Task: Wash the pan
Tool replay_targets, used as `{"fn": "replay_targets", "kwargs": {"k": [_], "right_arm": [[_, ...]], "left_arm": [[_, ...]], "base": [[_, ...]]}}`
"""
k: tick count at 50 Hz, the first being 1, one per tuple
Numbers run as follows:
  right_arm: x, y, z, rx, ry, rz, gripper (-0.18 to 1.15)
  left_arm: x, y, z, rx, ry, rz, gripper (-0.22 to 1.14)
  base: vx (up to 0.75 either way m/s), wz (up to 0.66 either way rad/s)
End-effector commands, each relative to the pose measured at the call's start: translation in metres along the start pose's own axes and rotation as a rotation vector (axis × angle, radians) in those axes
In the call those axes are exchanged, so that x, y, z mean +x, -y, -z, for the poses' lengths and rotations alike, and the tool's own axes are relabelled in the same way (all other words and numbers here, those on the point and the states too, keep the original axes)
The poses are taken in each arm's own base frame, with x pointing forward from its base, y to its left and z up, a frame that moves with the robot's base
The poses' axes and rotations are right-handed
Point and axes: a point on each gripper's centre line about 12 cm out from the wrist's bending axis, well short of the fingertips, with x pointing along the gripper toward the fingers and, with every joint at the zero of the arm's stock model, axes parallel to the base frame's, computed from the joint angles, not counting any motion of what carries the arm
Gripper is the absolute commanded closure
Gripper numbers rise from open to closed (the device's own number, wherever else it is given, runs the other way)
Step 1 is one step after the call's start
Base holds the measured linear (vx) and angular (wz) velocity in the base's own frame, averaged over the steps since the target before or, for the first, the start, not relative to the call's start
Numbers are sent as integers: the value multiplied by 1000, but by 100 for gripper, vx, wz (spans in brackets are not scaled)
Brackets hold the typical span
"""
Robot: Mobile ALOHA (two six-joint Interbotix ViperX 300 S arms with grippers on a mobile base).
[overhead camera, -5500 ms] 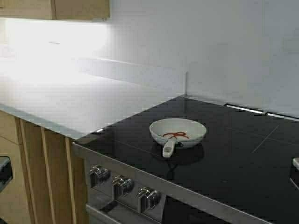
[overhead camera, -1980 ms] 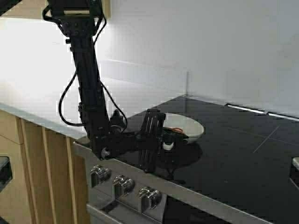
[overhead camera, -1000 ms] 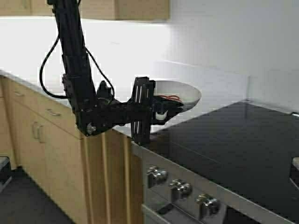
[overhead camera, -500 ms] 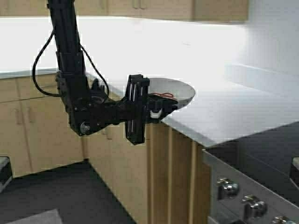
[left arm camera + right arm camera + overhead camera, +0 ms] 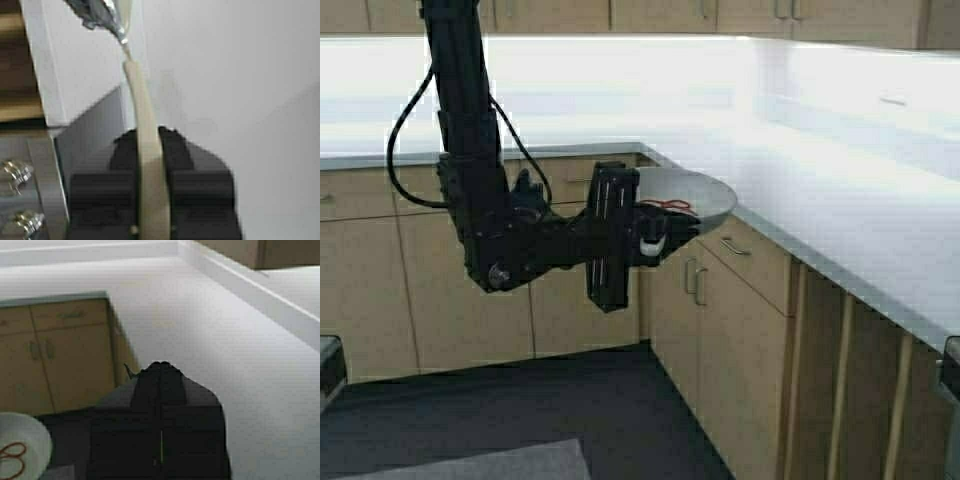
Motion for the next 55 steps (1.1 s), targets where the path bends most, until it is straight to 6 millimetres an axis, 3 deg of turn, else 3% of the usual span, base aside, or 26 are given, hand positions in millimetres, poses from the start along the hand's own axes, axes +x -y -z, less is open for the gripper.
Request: {"fn": "replay_targets", "kwargs": {"k": [1,55], "right_arm": [[2,0,-5,-3,12,-1,89],[4,0,-2,5,-2,-2,89]], "left_arm": [[10,28,-6,30,4,88,89],[11,29,-8,32,9,93,89]], "base": [[10,38],[13,49]]}}
